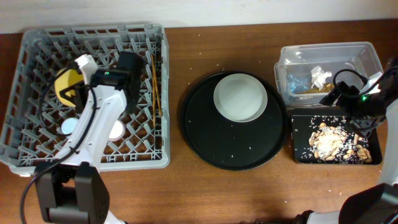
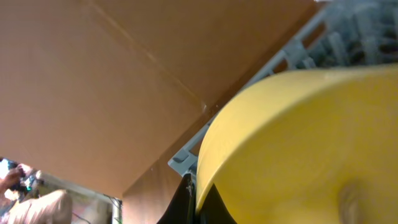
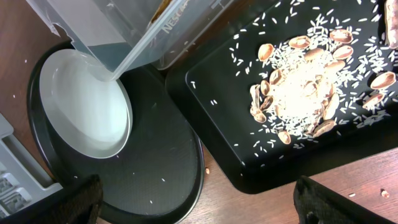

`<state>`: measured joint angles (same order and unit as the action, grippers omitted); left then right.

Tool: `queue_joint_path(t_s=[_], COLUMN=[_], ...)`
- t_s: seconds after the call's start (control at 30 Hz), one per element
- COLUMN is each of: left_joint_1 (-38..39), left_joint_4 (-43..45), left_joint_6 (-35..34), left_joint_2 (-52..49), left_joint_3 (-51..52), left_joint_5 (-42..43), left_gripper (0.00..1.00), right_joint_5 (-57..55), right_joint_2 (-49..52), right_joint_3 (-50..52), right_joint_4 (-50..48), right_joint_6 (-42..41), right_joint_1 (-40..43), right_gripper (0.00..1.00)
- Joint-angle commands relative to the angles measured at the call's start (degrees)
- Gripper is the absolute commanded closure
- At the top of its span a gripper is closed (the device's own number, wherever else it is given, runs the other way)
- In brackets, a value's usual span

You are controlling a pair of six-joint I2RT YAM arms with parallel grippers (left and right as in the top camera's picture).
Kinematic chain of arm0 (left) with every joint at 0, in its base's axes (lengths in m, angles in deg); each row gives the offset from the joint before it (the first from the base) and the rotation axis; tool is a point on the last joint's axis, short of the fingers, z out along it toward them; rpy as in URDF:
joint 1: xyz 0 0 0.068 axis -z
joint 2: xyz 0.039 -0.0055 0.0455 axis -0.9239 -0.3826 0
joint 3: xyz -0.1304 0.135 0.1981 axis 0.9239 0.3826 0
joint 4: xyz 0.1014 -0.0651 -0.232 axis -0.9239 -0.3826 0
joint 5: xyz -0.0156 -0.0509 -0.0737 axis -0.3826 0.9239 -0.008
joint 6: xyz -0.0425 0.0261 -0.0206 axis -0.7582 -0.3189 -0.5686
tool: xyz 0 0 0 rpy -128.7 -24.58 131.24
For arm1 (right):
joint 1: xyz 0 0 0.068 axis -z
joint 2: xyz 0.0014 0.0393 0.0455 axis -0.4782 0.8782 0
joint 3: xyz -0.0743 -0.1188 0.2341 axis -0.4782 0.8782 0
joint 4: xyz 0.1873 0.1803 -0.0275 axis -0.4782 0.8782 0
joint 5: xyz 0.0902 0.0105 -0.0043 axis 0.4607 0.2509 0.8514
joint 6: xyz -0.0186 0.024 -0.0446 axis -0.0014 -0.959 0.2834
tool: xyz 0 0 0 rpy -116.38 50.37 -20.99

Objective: Sort waste into correct bins and load items into the dishwasher rack
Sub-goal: 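Place the yellow bowl in the rack with left gripper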

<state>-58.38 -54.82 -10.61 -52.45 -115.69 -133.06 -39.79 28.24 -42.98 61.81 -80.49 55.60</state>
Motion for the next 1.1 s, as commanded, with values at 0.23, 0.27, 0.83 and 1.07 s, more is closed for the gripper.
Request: queue_joint_path(t_s=[0.23, 0.27, 0.83, 1.07], left_joint_1=[-4.7, -4.5, 10.1, 20.7], left_joint_4=[6.5, 6.4, -7.5, 21.7], left_joint_6=[-0.8, -0.6, 5.8, 25.2], left_joint_2=[-13.5, -14.5, -8.0, -13.7], left_joint_3=[1.3, 1.3, -12.0, -11.6], left_joint_5=[-2.0, -2.0, 24.3, 82.1], left_gripper=[1.00, 1.00, 0.37, 0.37], right_joint_5=[0.3, 0.3, 0.3, 0.3], right_joint_2=[-0.2, -0.2, -0.2, -0.2], right_joint_3=[-0.6, -0.6, -0.6, -0.6], right_joint_4=[0.1, 0.1, 0.1, 0.1], right_joint_6=[0.0, 0.0, 0.0, 0.0], right_joint_1=[0.4, 0.4, 0.4, 0.4], right_gripper=[0.02, 0.02, 0.02, 0.02])
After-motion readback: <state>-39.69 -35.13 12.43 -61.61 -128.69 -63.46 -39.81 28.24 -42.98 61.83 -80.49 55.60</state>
